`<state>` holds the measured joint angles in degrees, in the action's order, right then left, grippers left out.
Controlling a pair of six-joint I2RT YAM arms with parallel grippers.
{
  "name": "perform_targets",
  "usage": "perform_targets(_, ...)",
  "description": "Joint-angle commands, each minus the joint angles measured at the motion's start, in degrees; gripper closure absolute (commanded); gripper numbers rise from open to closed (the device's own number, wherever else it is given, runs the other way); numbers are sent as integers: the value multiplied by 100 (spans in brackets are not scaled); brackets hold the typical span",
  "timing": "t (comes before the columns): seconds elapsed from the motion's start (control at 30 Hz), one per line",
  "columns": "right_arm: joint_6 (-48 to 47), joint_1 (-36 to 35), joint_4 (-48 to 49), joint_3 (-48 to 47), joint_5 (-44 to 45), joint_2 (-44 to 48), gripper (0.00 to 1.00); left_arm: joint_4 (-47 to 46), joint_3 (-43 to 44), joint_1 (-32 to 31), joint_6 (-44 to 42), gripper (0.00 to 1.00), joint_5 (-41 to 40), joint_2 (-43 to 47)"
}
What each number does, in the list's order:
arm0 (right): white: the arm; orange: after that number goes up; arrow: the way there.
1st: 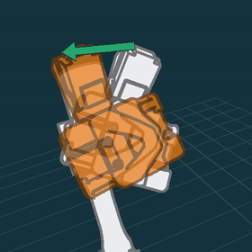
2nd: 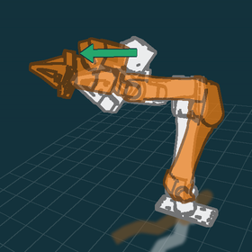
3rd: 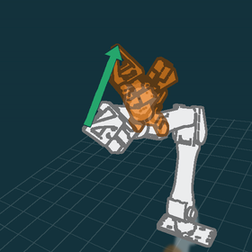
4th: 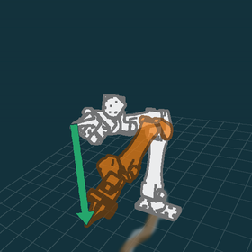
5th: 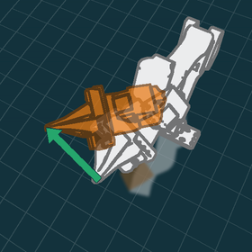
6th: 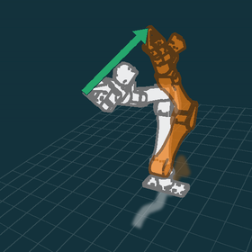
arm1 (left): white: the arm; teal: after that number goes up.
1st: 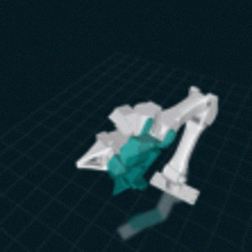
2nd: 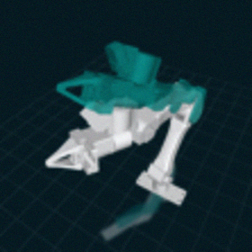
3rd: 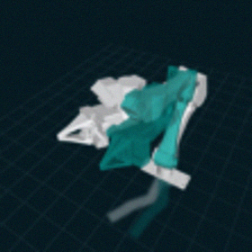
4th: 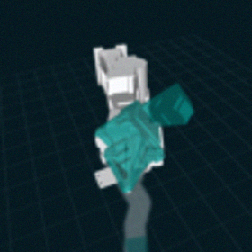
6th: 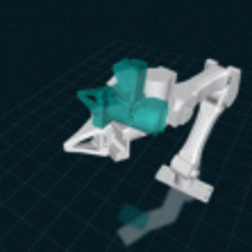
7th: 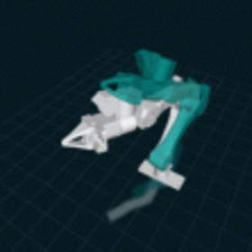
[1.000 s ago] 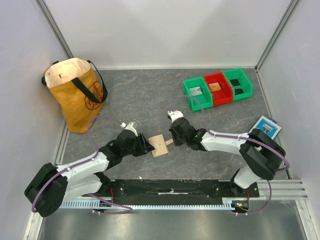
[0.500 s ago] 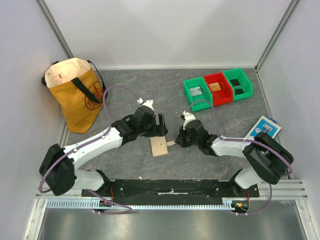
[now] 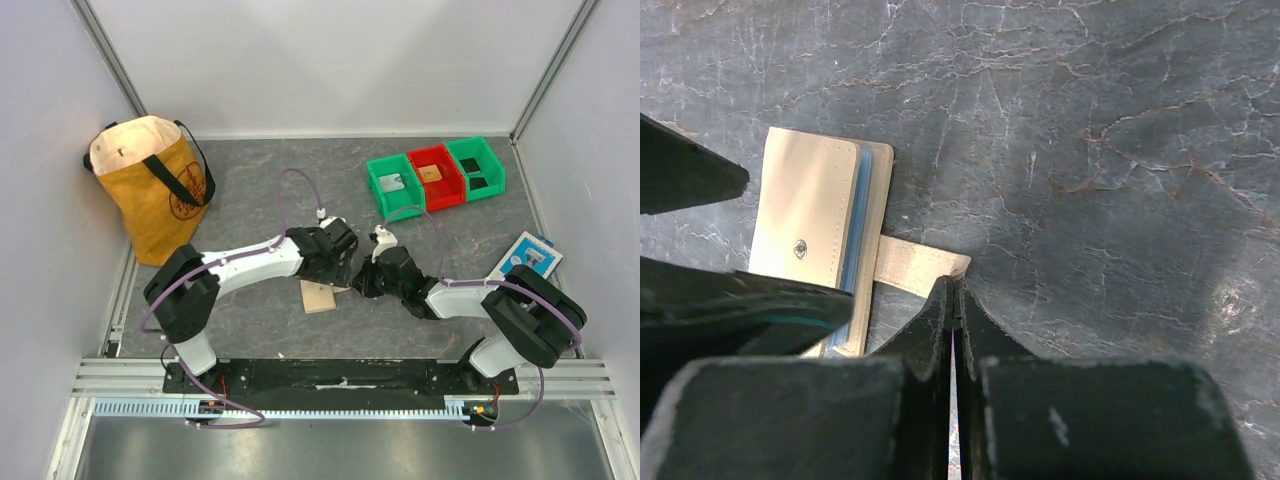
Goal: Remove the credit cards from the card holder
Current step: Open the card holder at the center of the board.
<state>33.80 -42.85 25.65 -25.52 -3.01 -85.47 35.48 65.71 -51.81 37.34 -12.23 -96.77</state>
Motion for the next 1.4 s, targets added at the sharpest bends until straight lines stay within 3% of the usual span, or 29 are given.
perform_targets(0.0, 74, 22, 520, 100, -25, -58, 100, 634, 609, -250, -148, 11, -586, -447)
perform_targets(0.23, 65, 22, 625, 214, 107, 22, 100, 1101, 838, -364, -140, 17, -1141, -755)
perform_targets(0.47, 30, 22, 573, 275, 239, 145, 100, 1180, 873, -426, -175, 21, -1150, -852)
perform_targets(0.73, -14, 31, 450, 284, 450, 224, 100, 1285, 680, -426, -184, 40, -1606, -334)
perform_targets(1.1, -40, 31, 186, 240, 634, 347, 100, 1119, -277, -312, 89, 43, -1933, 377)
perform_targets(1.23, -49, 31, 46, 205, 731, 408, 100, 759, -787, -277, 203, 60, -1880, 817)
perform_targets(1.37, -67, 31, -104, 161, 784, 408, 100, 276, -1332, -137, 247, 66, -1704, 1186)
